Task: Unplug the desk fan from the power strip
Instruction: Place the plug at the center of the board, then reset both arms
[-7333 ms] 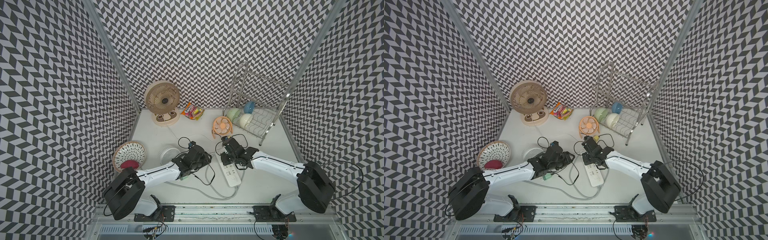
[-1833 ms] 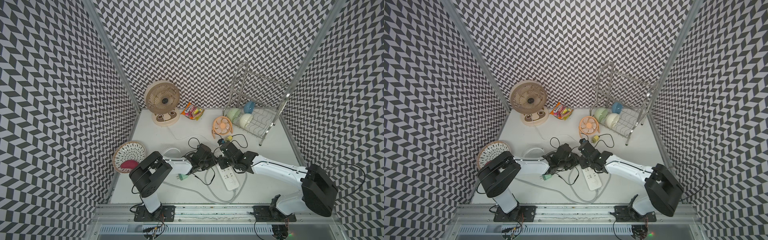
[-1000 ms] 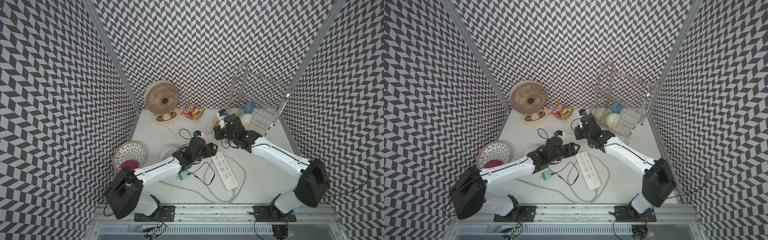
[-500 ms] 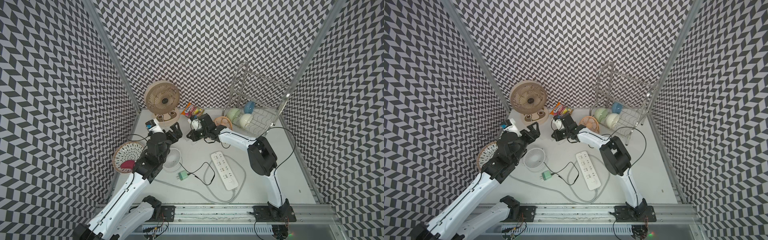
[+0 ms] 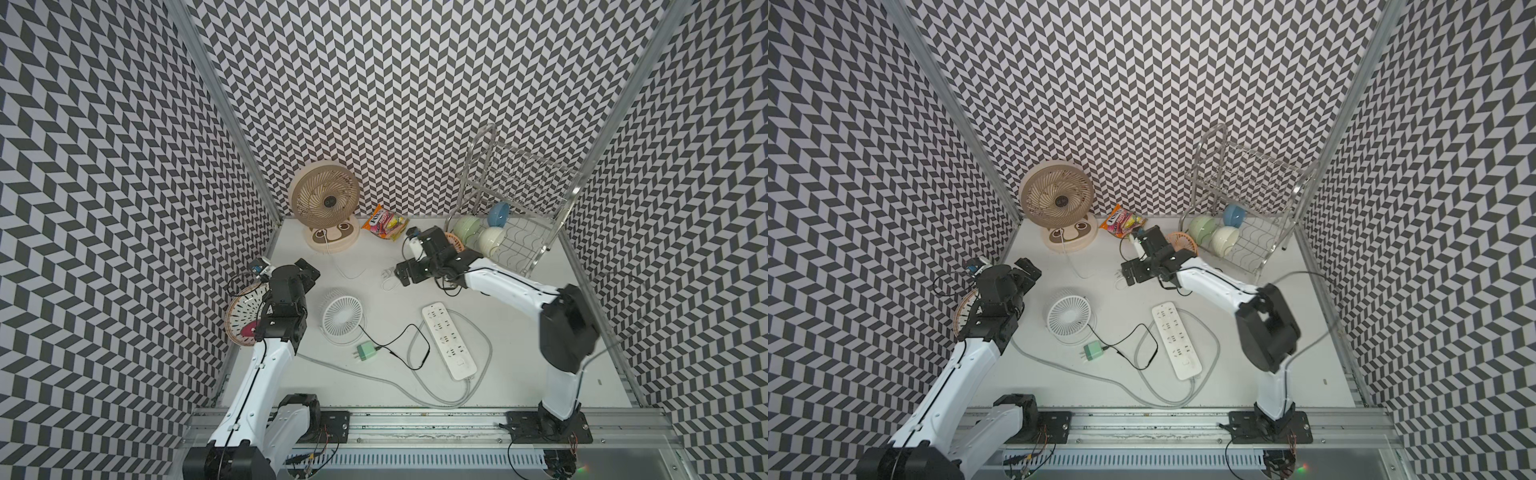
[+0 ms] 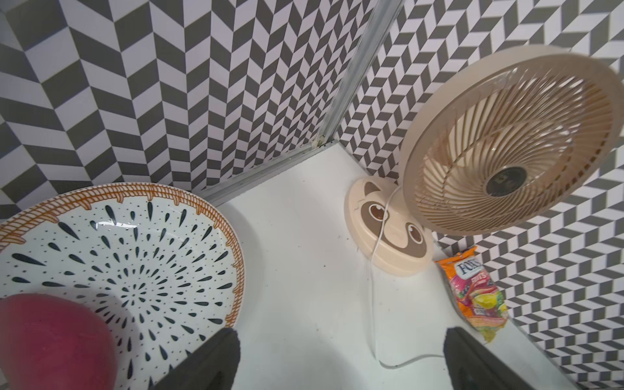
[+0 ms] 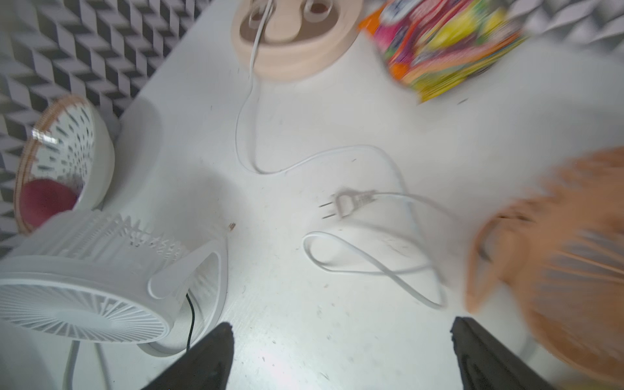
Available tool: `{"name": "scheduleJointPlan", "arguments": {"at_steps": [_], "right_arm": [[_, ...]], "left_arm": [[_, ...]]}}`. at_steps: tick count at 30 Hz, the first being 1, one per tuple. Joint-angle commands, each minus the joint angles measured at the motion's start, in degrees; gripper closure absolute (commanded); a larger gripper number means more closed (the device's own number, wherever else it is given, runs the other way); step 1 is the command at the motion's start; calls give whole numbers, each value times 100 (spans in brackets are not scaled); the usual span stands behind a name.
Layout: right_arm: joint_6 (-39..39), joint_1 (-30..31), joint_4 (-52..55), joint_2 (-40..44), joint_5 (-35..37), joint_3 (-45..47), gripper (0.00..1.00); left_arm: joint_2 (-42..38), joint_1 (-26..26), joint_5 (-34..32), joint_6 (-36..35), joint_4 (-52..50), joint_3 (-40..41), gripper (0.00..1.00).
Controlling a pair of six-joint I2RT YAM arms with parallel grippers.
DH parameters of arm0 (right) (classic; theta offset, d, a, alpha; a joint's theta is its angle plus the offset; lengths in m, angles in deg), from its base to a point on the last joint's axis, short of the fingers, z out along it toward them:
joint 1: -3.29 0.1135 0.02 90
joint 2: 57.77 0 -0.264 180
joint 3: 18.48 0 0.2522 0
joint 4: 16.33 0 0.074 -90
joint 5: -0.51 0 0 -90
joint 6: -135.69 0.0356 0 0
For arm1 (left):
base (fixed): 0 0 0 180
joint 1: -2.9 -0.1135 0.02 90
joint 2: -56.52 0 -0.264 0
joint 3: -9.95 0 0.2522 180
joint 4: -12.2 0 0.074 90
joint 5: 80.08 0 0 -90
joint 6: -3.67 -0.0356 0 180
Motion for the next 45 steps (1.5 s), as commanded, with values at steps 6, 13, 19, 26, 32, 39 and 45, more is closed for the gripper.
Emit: {"name": "scheduleJointPlan", "arguments": {"at_steps": [6, 13, 19, 26, 32, 39, 45], "right_arm": [[1248, -1628, -1120, 3515, 1692, 3759, 0], [540, -2577, -4396, 3328, 2965, 5210, 0], [-306, -2964, -7421, 2100, 2879, 5814, 0], [-644, -3111, -10324, 1435, 2179, 6534, 5], [-809, -3184, -7625, 3235, 2115, 6692, 6], [-828, -3386, -11052, 1647, 1528, 7969, 1], [-900, -3428, -11224, 1316, 1255, 7789, 1]], "left_arm": [[173, -36, 50, -1414, 2420, 1143, 0], [1244, -58, -458, -2148, 2967, 848, 0], [1418, -99, -570, -2338, 3565, 1027, 0], [1545, -148, -246, -2798, 4179, 1240, 0], [1666, -157, -75, -3009, 4229, 1314, 0], [1910, -160, 239, -3137, 5122, 1741, 0], [1964, -158, 543, -3421, 6040, 2148, 0]]}}
